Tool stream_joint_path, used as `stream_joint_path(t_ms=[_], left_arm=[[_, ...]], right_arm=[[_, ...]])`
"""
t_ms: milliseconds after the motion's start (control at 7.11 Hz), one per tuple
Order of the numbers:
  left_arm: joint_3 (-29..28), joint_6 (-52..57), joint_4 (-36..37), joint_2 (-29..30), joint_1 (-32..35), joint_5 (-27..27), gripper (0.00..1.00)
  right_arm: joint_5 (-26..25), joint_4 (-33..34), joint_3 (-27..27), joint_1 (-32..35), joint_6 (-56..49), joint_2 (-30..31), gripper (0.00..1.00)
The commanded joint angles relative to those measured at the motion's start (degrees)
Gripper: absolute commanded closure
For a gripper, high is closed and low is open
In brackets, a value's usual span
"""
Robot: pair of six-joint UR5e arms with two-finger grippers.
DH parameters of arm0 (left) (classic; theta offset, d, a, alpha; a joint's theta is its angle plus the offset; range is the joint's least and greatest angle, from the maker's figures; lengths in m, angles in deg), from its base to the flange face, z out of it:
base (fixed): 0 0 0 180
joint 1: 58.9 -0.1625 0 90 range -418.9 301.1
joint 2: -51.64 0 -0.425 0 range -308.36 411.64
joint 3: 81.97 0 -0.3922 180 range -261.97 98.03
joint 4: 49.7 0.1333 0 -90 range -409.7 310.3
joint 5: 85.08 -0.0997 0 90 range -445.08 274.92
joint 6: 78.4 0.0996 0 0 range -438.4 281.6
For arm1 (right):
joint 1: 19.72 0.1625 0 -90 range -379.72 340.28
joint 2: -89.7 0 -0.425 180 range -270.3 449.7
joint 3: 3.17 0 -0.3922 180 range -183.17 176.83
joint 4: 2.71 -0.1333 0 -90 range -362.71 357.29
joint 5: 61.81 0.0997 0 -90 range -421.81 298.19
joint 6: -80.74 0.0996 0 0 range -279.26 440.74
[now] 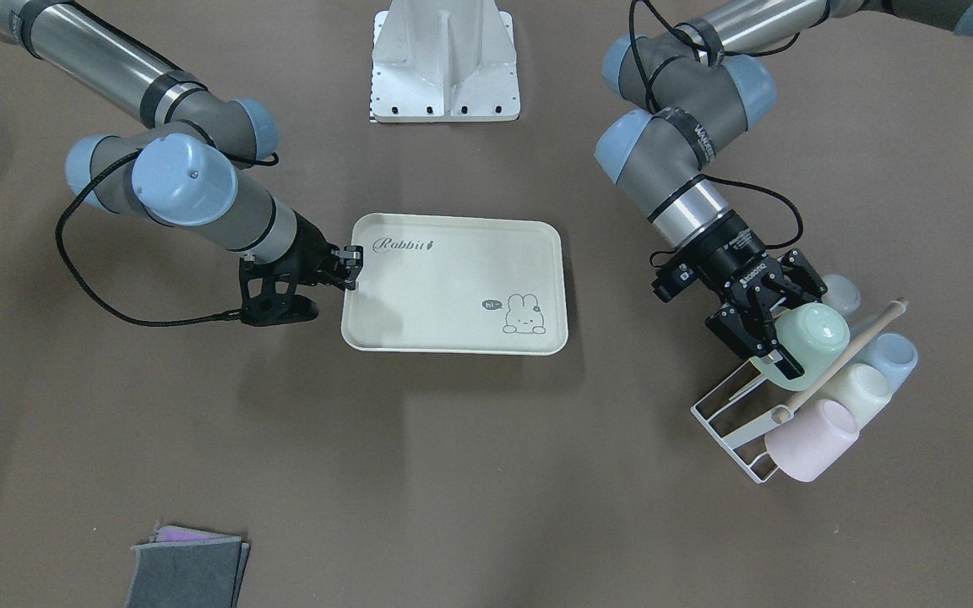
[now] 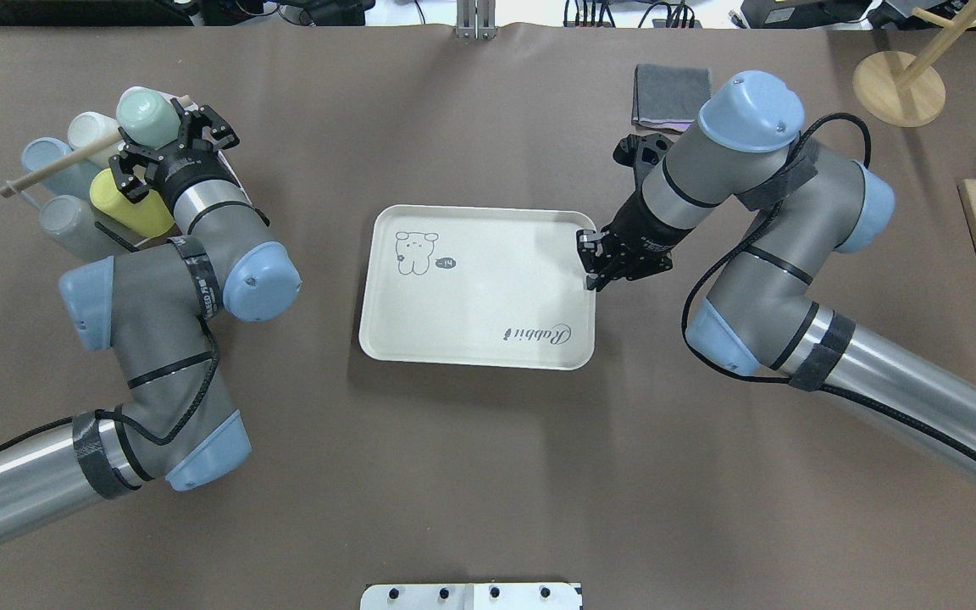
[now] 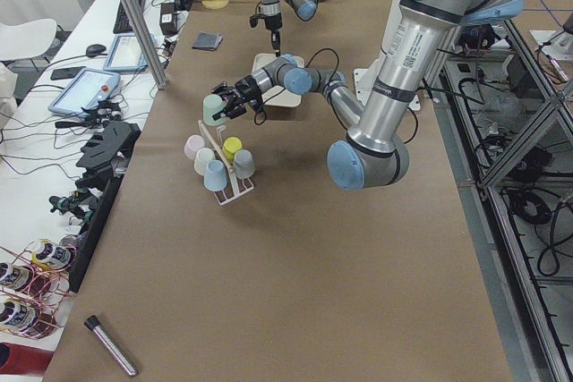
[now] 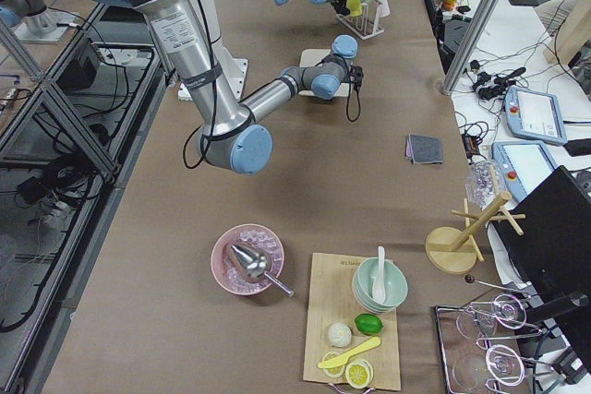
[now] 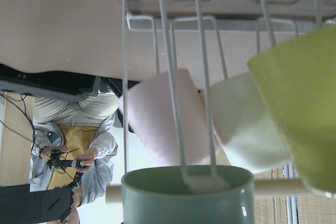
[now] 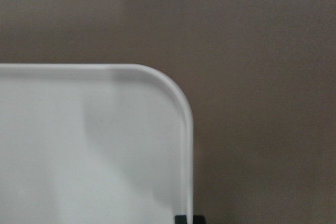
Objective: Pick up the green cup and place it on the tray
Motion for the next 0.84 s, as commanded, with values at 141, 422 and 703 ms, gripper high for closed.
stream_joint_path(t_ms=[141, 422, 703], left_arm=[[5.88, 2.51, -16.29, -0.11, 1.94, 2.0, 1.0], [4.31, -0.11, -38.69, -0.29, 1.85, 16.63, 1.0], [-0.07, -23.97, -48.95, -0.29, 0.19, 26.4, 1.0]], right_arm=[[-1.44, -1.03, -2.93, -3.75, 0.4, -2.45, 1.0], [-2.33, -1.03, -4.34, -4.46, 0.58, -3.35, 1.0], [-2.33, -1.03, -4.35, -4.64, 0.58, -3.17, 1.0]])
